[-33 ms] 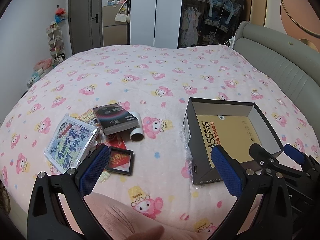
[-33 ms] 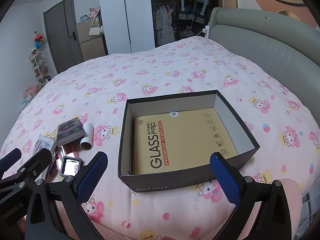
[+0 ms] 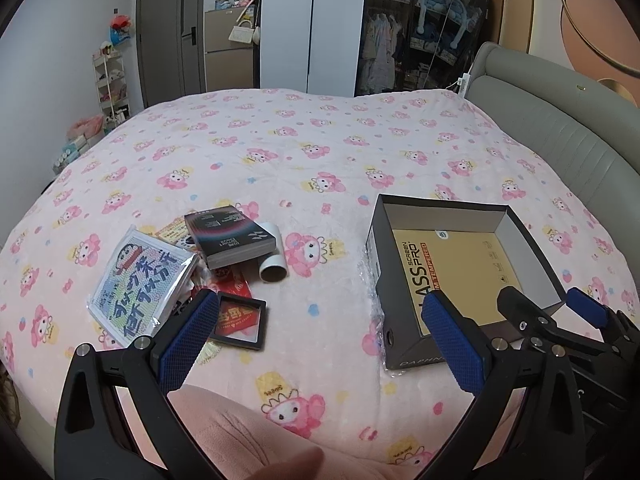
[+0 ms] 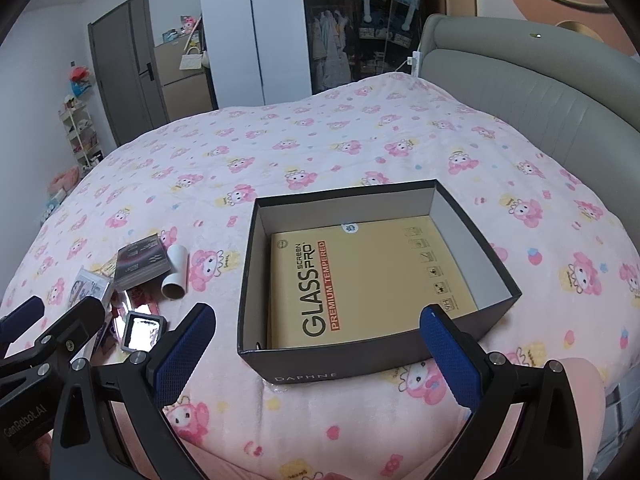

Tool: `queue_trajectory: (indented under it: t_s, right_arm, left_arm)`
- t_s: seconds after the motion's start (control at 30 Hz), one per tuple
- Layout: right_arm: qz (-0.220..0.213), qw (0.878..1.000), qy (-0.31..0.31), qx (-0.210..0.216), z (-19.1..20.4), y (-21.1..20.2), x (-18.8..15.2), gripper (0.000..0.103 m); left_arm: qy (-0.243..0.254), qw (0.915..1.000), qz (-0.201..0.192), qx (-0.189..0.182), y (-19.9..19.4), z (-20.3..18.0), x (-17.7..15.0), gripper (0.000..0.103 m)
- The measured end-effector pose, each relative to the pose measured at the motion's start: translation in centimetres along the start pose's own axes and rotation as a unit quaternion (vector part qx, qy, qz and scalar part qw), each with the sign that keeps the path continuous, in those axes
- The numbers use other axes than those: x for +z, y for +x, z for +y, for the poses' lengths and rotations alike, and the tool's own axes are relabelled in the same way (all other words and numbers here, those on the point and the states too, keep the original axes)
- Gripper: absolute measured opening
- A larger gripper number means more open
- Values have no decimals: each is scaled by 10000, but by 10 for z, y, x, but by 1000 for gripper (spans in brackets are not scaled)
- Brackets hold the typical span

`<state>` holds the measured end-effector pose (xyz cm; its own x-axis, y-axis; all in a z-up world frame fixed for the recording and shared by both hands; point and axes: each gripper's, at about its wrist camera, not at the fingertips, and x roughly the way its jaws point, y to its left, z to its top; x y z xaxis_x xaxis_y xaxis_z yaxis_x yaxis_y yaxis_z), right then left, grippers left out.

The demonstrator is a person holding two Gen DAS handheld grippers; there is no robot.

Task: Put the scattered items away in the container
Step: 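Move the right gripper to the Shin-chan bead-art kit and grasp it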

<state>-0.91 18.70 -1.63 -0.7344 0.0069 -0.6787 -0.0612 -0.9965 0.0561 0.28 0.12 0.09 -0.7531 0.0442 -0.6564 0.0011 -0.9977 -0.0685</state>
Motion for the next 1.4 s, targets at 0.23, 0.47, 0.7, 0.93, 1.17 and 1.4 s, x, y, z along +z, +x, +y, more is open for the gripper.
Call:
queue_trajectory:
  t_s: [0.23, 0.47, 0.7, 0.93, 1.17, 1.4]
  right_arm:
    - [88, 9995, -214, 225, 11, 7, 4, 103]
    - [-84, 9957, -664, 636, 22, 15, 21, 103]
    - [-32, 9867, -1047, 1246, 47, 26, 39, 97]
    - [40, 9772, -1339, 1646, 80, 38, 39, 78]
    - [279, 9672, -1777, 1794, 121, 68, 29, 53]
    - [771, 9549, -2009, 2047, 171, 108, 19, 53]
  left_arm:
    - [-339, 9984, 71, -458, 5, 17, -3, 103]
    - [-401, 9963, 149, -752, 13, 28, 13, 96]
    - [-762, 9949, 198, -626, 20, 57, 22, 95]
    - [-1118, 9928, 353, -262, 31, 96, 25, 82]
    - [-1677, 9850, 358, 192, 34, 164, 19, 79]
    - [-2347, 9707, 300, 412, 39, 241, -3, 78]
